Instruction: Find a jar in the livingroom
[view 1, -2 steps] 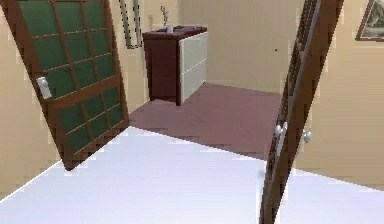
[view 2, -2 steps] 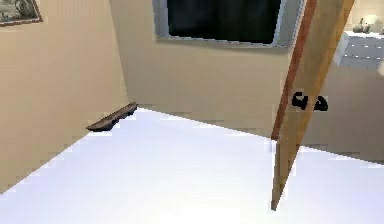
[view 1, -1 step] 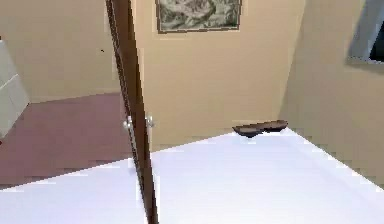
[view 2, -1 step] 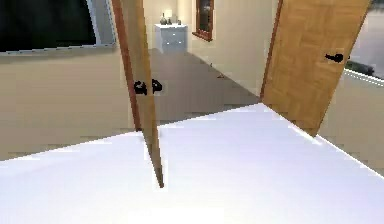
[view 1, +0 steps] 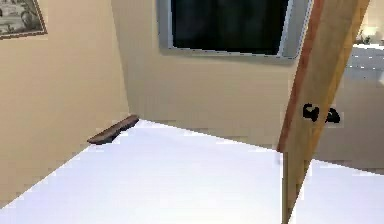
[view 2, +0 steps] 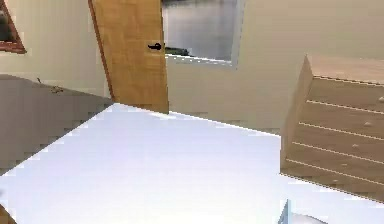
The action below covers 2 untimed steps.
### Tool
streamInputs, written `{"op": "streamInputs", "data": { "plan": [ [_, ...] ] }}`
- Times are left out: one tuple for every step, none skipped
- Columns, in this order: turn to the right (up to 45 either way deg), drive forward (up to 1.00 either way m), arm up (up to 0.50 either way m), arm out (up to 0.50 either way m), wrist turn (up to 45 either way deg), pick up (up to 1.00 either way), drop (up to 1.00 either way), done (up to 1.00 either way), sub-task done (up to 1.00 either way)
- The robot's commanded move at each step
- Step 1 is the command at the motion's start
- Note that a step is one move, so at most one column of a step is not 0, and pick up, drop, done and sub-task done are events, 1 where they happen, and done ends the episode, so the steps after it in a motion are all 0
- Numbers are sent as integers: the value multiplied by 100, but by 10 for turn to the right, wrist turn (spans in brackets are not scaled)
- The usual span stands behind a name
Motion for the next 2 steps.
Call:
{"op": "streamInputs", "data": {
  "plan": [
    [210, 0, 0, 0, 0, 0, 0, 0, 0],
    [0, 15, 0, 0, 0, 0, 0, 0, 0]
  ]
}}
